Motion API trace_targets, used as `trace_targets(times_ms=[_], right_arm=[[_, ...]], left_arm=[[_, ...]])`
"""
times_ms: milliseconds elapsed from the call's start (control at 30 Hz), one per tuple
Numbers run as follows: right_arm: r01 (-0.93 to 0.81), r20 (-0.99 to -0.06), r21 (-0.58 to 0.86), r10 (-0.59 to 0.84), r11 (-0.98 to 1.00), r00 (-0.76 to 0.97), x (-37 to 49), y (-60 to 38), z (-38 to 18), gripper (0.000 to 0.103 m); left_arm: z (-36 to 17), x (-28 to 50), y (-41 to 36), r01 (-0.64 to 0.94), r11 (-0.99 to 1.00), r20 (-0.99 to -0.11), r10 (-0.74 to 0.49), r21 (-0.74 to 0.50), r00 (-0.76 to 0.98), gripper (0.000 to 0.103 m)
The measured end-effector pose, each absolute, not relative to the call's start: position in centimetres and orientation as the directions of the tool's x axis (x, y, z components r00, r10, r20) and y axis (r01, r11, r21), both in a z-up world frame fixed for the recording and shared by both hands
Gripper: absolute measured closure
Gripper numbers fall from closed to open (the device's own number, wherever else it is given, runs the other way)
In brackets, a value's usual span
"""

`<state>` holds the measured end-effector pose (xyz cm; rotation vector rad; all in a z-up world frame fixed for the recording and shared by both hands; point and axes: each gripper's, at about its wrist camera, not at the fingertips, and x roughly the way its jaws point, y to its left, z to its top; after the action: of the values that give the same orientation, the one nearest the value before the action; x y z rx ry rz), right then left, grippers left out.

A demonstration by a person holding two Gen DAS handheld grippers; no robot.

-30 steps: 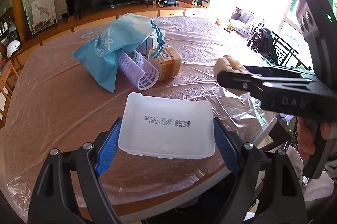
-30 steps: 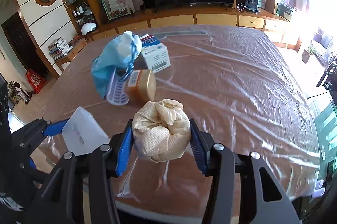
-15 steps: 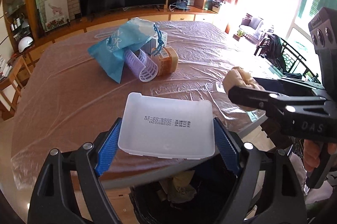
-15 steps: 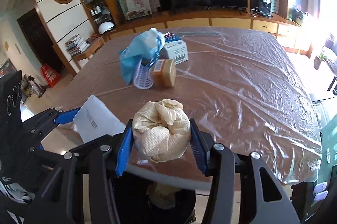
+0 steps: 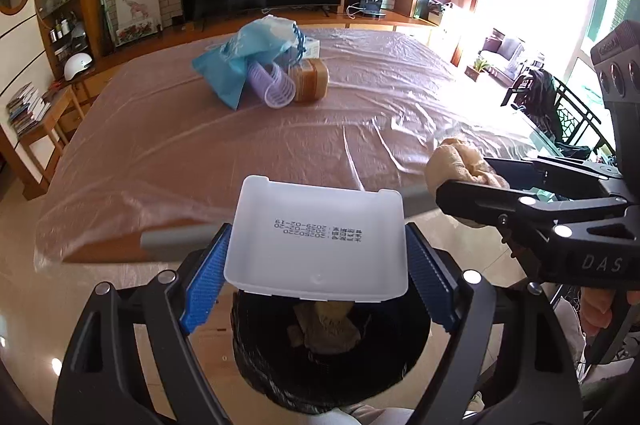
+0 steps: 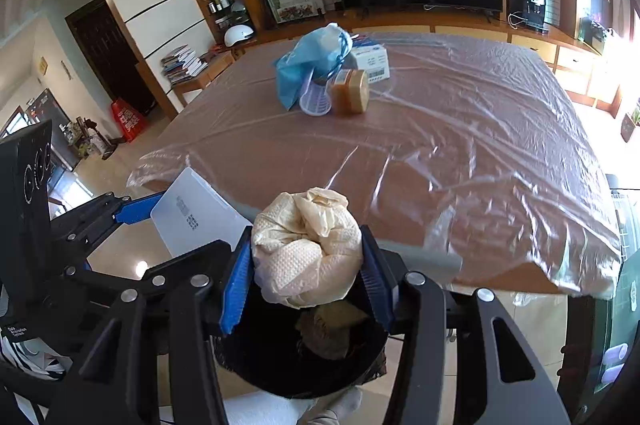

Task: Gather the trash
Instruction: 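Carry the white box and beige cloth with both grippers over the trash bin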

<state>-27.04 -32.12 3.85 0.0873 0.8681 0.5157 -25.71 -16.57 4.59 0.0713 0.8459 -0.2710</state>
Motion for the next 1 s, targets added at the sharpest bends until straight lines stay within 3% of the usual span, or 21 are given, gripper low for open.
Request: trace_targets(times_ms=[400,1000], right_arm=[[-0.378,-0.732,0.286,0.456,0.88,0.507,-30.0,-30.9,2.6,0.054],[-0.214,-0.792,0.266,0.34,0.94,0.508,-33.1,-28.6,-0.7,0.054]], left_arm=[[3.8,-27.7,-15.6,0.279,0.96,-0.763,-0.208,-0.038,0.612,0.019],[0.0,-30.5,-13.9,0.422,0.906,-0.809,-0.278,-0.042,0.518,0.019]])
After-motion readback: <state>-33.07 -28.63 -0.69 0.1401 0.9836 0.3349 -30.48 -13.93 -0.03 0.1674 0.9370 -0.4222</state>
